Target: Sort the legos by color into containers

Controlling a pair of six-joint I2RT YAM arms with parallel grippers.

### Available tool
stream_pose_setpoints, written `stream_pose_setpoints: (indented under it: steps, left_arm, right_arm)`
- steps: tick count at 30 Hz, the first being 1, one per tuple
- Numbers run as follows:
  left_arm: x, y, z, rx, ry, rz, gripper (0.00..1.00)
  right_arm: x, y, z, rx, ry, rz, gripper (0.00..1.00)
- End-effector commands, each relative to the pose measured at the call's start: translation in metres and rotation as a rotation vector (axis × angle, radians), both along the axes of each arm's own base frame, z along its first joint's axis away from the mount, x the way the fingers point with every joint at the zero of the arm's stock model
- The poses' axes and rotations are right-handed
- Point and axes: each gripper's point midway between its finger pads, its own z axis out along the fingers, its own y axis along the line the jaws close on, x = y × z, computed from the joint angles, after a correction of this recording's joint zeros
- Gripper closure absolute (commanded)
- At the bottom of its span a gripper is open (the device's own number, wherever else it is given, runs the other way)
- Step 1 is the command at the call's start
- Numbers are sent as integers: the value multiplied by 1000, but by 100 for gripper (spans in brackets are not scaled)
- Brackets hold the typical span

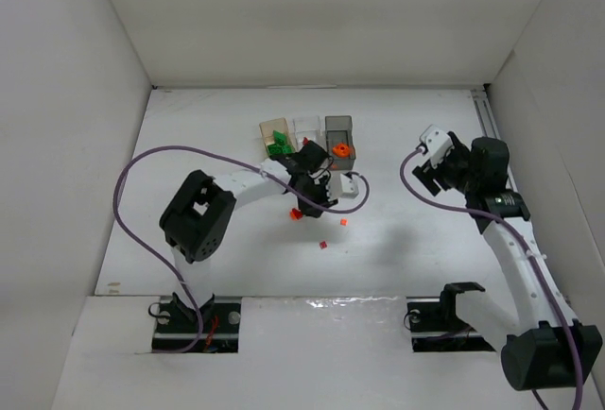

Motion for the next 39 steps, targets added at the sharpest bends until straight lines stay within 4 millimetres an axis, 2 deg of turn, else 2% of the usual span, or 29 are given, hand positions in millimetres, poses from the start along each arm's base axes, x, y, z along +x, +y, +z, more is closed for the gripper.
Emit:
stream_pose_setpoints:
  steps: [1,2,4,5,8,9,11,12,13,15,16,17,19,20,21,23,27,30,32,35,38,39]
  left_arm:
    - [13,-8,83,-136,-51,0,93]
    - [24,-12,110,-179,-67,5,93]
    - [33,-18,136,-219,-93,21,93]
    - [45,-22,159,-268,-120,40,93]
    - [62,-31,180,-320,-143,89,93]
    - [79,-35,189,-339,-173,113,93]
    - [93,-40,190,-354,-168,146,93]
    - [102,-47,200,-375,-185,151,93]
    - [111,-50,185,-372,-138,167,91]
    - [125,-54,180,-384,-122,178,90]
    - [135,-56,173,-382,-108,184,90]
    - [139,-59,169,-380,-106,184,90]
    - [152,-61,157,-373,-99,194,90]
    - [158,-65,156,-379,-108,193,89]
    - [161,-68,154,-386,-104,187,89]
    - [170,-74,142,-373,-88,190,89]
    - [175,-77,120,-356,-67,193,88]
    - [182,-82,114,-364,-87,182,85]
    - [184,-83,112,-364,-86,182,80]
    - [189,-82,108,-352,-95,194,63]
    - [198,-80,117,-373,-128,213,45]
    - [198,-80,122,-382,-138,212,43]
  right_arm:
    - [10,6,22,17,-65,34,23]
    - [10,6,22,17,-64,34,23]
    - [11,10,18,29,-43,57,23]
    - [11,10,18,29,-43,57,23]
    - [9,14,14,38,-24,76,18]
    - [9,16,13,45,-13,88,18]
    - [8,20,9,56,9,108,17]
    - [8,22,14,61,-3,119,17]
    - [6,28,10,77,20,147,17]
    - [5,34,15,86,26,189,14]
    - [4,34,9,97,50,195,14]
    - [4,40,21,114,26,229,14]
    - [5,46,14,136,64,259,15]
    - [4,50,17,149,69,281,15]
    - [5,51,21,155,64,278,17]
    - [8,52,10,186,116,259,18]
    - [17,52,8,214,122,232,20]
    - [23,52,3,223,132,227,22]
    - [27,52,-3,224,147,225,22]
    - [28,59,-3,214,145,252,22]
    - [32,64,-4,180,133,281,22]
    - [33,63,-4,169,128,277,22]
